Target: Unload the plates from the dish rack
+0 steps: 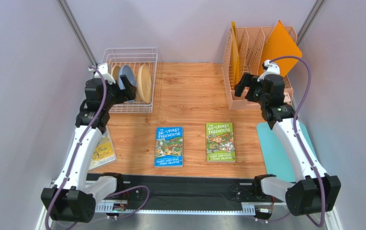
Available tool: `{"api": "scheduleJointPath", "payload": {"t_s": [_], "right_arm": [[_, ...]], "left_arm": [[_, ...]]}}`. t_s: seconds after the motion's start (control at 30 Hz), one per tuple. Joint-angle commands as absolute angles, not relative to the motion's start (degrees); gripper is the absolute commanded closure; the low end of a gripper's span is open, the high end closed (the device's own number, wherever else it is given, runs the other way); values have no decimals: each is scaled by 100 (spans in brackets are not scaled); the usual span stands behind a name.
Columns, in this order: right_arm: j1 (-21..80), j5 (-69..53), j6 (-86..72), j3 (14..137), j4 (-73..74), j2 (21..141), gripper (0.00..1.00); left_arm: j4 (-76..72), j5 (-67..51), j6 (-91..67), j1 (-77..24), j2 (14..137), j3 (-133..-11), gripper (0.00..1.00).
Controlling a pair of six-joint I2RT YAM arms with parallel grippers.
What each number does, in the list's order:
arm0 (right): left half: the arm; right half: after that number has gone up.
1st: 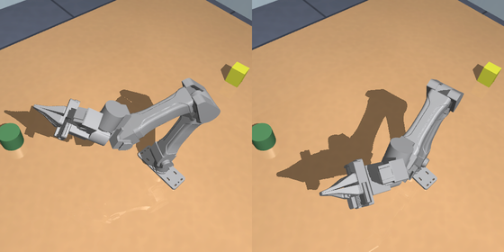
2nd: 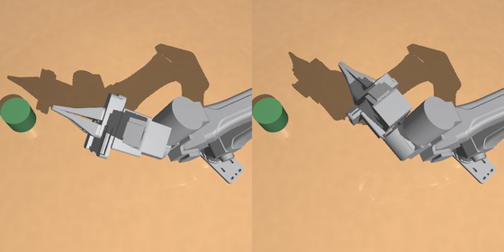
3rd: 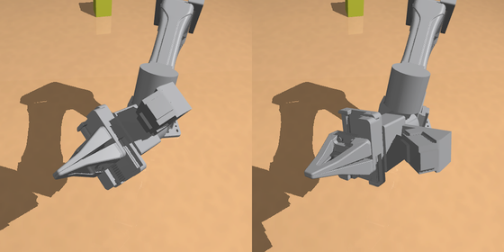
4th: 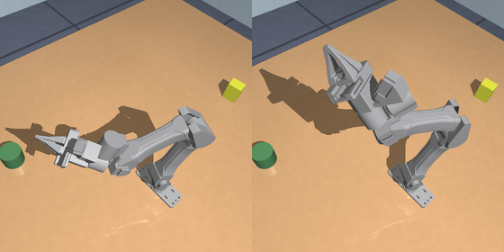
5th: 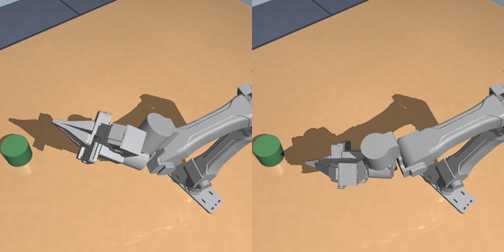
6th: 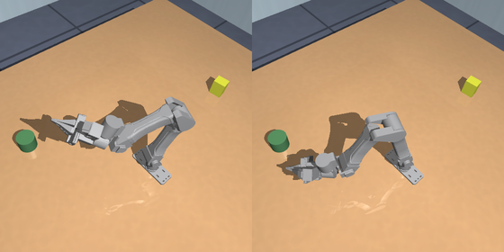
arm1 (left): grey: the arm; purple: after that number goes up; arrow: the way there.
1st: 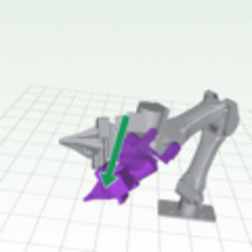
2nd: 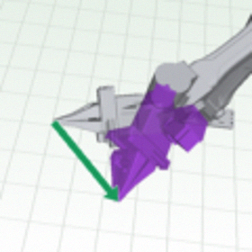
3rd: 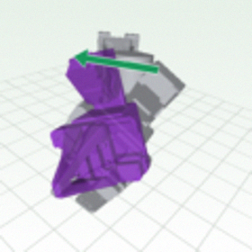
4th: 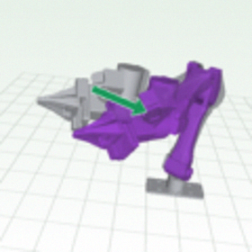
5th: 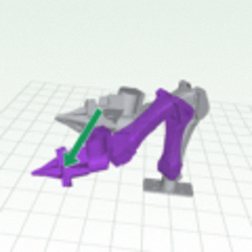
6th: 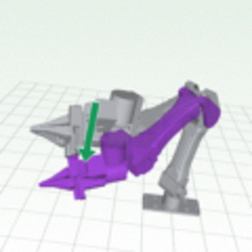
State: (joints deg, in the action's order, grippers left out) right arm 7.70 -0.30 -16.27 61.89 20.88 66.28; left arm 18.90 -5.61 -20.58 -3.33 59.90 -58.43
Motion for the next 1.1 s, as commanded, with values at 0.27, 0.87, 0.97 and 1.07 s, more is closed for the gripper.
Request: {"api": "scheduleJointPath", "payload": {"t_s": [0.27, 0.87, 0.97, 1.07], "right_arm": [[791, -1282, -1978, 6416, 1828, 7198, 0], [1046, -1521, -2048, 6310, 1600, 7673, 2], [1107, -1485, -2030, 6354, 1600, 7717, 4], [1160, -1415, -2039, 6363, 1582, 7752, 4]], "left_arm": [[977, -1547, -1996, -308, 6750, -6153, 0], [-809, 745, -951, -1221, 8525, -6389, 19], [-747, 1754, -599, -1493, 8832, -6530, 28], [-905, 2423, -466, -1687, 8956, -6408, 42]]}}
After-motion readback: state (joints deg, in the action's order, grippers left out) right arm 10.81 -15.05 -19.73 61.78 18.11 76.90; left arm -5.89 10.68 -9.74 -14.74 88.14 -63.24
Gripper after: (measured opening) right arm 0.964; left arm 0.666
